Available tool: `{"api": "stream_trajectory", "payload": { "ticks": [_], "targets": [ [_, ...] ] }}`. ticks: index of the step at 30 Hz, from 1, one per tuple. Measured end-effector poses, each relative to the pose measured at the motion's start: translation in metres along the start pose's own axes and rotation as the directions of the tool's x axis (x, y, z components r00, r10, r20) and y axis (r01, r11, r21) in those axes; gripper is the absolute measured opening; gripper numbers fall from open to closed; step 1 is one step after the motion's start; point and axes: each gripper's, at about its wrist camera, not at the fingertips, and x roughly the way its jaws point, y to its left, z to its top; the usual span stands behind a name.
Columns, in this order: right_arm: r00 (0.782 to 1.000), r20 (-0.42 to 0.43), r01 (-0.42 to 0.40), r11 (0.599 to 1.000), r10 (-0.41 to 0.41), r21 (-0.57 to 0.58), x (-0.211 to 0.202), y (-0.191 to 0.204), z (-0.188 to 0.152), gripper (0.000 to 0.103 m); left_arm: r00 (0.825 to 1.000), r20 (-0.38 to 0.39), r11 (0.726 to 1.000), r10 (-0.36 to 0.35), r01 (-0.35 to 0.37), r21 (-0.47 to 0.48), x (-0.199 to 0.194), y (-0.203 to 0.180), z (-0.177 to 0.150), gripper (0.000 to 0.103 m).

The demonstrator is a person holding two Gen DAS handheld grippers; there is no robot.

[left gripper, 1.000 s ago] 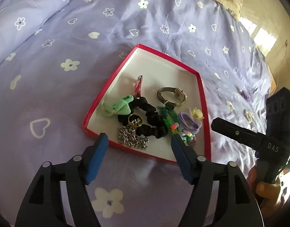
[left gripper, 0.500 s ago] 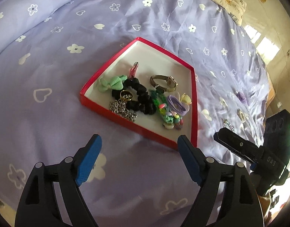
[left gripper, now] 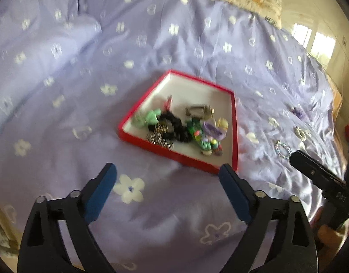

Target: Organize jewelry

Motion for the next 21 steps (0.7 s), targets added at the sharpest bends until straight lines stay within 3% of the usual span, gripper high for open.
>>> {"api": "stream_trajectory", "payload": {
  "ticks": [1,5,11,21],
  "targets": [
    [1.0,0.025,0.007,1.0,-0.006,-0.027,-0.007,0.004,0.0,0.088,0.999,0.035,1.0,0.016,-0.017,0.015,-0.007,-0.002,0.0,0.103],
    [0.997,0.075,0.028,0.995,-0.021,-0.091,-0.019,0.013,-0.001,0.099,0.997,0.071,0.997,0.036,-0.041,0.063,-0.01,-0.01,-0.003,0.103],
    [0.999,0.033,0.031,0.996,-0.028,-0.087,-0.007,0.012,-0.011,0.1,0.997,0.022,0.992,0.077,-0.079,0.101,0.009,-0.02,-0.018,0.103],
    [0.999,-0.001,0.053,0.995,-0.054,-0.089,0.004,0.007,-0.026,0.1,0.995,0.05,0.989,0.092,-0.097,0.115,0.008,-0.025,-0.028,0.103]
  ]
}}
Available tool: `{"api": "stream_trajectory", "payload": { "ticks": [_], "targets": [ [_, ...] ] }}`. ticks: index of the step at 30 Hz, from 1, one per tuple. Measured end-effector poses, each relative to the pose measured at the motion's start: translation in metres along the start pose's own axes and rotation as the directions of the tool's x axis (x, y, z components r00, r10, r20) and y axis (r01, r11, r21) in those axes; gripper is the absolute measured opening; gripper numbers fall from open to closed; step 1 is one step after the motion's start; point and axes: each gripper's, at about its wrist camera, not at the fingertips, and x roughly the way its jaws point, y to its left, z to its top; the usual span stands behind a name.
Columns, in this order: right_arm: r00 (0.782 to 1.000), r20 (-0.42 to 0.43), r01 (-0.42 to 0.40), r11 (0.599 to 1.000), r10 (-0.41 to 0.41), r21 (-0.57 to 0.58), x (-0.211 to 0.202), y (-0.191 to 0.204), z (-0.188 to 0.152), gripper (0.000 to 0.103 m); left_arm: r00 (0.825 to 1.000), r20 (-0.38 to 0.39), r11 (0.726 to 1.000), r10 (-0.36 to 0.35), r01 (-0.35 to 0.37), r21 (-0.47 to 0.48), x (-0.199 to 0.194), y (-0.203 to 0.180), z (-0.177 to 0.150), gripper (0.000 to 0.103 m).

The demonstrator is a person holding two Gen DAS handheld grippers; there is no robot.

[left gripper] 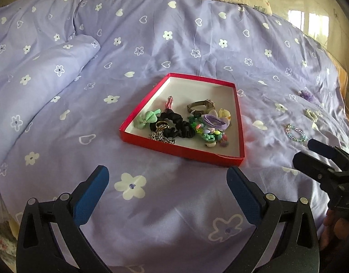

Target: Organize jewelry

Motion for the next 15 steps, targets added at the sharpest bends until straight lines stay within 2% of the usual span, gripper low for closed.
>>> {"api": "stream_trajectory", "payload": {
  "ticks": [15],
  "targets": [
    [1.0,-0.024,-0.009,1.0,0.01,0.018,0.0079,-0.0008,-0.0076,0.1,1.0,0.011,1.0,0.005,-0.006,0.014,-0.0032,-0.0042,-0.0011,0.103]
  ]
}}
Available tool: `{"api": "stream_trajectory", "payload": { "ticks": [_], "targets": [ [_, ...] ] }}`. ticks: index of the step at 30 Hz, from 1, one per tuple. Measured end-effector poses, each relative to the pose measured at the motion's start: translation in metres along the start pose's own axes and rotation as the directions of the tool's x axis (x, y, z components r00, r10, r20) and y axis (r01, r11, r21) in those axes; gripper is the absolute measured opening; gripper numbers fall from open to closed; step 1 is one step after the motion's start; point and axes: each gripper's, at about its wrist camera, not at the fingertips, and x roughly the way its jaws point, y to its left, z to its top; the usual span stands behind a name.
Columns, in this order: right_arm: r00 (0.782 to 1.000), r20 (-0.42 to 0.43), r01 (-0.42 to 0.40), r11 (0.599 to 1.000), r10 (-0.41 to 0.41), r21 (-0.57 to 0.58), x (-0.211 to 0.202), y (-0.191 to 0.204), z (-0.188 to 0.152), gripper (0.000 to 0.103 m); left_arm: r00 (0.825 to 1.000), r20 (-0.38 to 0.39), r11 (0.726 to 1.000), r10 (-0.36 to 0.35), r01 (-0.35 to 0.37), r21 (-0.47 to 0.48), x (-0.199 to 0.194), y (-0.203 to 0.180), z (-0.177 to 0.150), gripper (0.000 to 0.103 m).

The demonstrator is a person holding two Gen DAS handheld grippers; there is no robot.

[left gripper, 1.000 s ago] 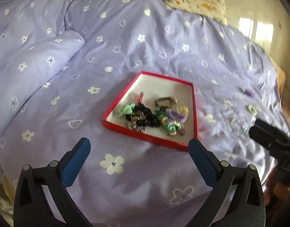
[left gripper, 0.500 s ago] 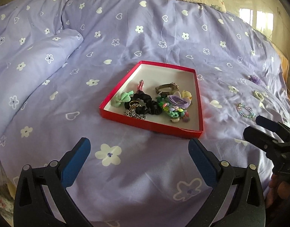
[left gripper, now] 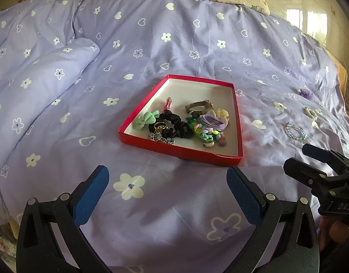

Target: Organize jewelry

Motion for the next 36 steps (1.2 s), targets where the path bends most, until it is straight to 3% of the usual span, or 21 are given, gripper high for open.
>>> {"api": "stream_trajectory", "payload": {
  "ticks": [36],
  "targets": [
    [1.0,0.007,-0.009,1.0,0.009,0.004,-0.0034,0.0058,0.0033,0.1,1.0,0.016,1.0,0.016,-0.016,0.014,-0.0027,-0.0031,-0.0005,0.103]
  ]
}}
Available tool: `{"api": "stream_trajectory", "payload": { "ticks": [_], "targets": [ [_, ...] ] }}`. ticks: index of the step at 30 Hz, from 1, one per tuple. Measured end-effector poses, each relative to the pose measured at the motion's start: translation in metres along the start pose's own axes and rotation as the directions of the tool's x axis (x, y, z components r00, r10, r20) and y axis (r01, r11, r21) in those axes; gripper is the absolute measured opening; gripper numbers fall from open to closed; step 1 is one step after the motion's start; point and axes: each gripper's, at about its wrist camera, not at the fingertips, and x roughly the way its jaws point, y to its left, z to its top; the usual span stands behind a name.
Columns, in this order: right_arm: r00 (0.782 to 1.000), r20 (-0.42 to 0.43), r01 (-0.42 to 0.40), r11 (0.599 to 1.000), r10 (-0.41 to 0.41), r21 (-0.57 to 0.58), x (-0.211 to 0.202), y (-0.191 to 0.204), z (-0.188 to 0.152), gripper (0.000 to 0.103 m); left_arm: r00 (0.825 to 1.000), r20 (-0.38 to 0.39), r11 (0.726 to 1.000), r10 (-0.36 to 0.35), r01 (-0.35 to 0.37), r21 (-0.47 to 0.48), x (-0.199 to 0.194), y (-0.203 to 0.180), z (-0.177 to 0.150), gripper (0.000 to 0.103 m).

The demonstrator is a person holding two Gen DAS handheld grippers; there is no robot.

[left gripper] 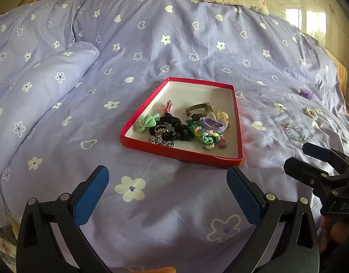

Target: Organize jewelry

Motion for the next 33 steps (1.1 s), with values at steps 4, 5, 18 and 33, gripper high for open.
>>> {"api": "stream_trajectory", "payload": {
  "ticks": [4,5,18,33],
  "targets": [
    [1.0,0.001,-0.001,1.0,0.001,-0.005,0.0004,0.001,0.001,0.1,1.0,0.0,1.0,0.001,-0.001,0.0,0.0003,0.0,0.0001,0.103],
    [1.0,0.0,-0.001,1.0,0.001,-0.005,0.0003,0.0011,0.0009,0.1,1.0,0.0,1.0,0.0,0.0,0.001,0.0004,0.0002,0.0002,0.103],
    [1.0,-0.003,-0.002,1.0,0.002,-0.003,0.0009,0.0012,0.0005,0.1,1.0,-0.002,1.0,-0.002,0.002,-0.002,0.0011,-0.0003,0.0006,0.103],
    [1.0,-0.002,-0.009,1.0,0.009,-0.009,0.0011,-0.0008,0.001,0.1,1.0,-0.015,1.0,0.008,-0.008,-0.019,0.003,0.0004,-0.0025,0.103]
  ]
}}
